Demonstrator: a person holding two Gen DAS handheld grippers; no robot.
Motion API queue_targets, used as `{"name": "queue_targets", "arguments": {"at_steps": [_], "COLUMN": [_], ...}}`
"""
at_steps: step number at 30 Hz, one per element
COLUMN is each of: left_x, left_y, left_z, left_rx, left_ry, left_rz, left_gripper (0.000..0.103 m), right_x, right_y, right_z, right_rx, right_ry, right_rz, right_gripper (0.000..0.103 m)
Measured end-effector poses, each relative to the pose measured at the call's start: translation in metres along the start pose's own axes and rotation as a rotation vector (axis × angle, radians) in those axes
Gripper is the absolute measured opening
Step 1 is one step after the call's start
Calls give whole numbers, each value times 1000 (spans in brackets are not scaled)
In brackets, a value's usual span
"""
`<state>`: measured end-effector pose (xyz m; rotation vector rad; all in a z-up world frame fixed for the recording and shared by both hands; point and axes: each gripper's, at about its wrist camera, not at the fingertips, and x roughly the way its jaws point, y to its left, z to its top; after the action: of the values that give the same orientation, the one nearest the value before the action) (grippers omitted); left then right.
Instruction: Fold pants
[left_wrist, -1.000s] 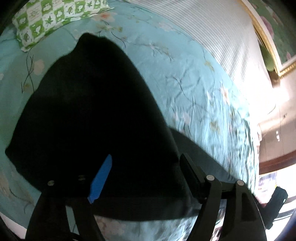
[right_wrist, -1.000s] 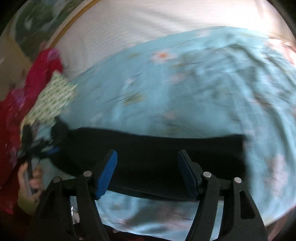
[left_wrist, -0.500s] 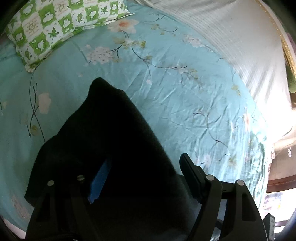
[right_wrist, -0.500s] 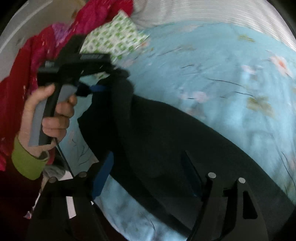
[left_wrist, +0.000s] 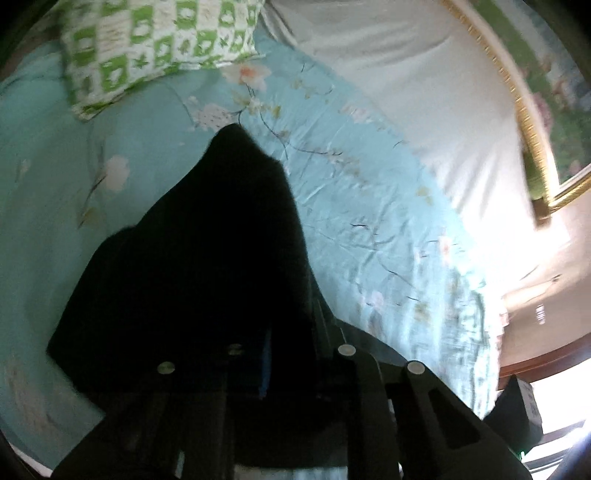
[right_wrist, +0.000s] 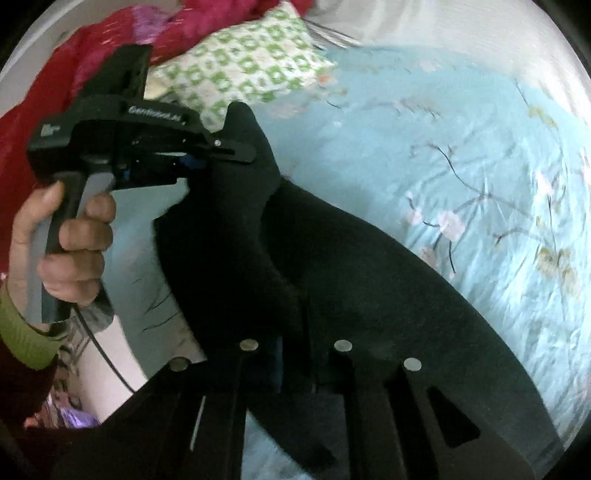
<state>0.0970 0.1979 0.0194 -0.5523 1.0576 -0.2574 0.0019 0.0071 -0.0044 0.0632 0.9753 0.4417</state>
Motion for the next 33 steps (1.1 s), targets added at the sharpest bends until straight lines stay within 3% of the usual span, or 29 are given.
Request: {"name": "queue_targets", "arguments": {"at_steps": [4, 10, 17, 19, 23, 24, 27, 30, 33], "left_x": [-22, -25, -18, -16, -20, -23, -33, -40, -42], "left_y": [20, 58, 92, 103, 112, 111, 101, 96, 101], "left_z": [-28, -57, -74, -77, -74, -72, -71, -64, -61], "left_rx": [-19, -98, -133, -138, -159, -153, -94, -58, -72], "left_ry": [-34, -41, -4, -4, -25, -32, -66, -92, -79], "left_rz": [-33, -72, -41, -15, -3, 2, 55, 95, 106], "left_gripper": [11, 11, 12, 13, 18, 19, 26, 41, 44], "right_x": [-5, 16, 29, 29, 25, 23, 16, 7, -4], "right_y": [14, 24, 29, 31, 37, 39, 42, 40, 21], "right_z": [-13, -17, -17, -17, -16, -16, -11, -3, 11], "right_rx": [-66, -128, -157, -160, -142, -137, -119, -95, -30], "right_ry": [33, 101, 157, 170, 156, 148, 127, 95, 53], "right_rz": [13, -32, -67, -58, -28, -19, 4, 17, 31], "right_gripper": [11, 11, 16, 24, 53, 56, 59, 60, 60]}}
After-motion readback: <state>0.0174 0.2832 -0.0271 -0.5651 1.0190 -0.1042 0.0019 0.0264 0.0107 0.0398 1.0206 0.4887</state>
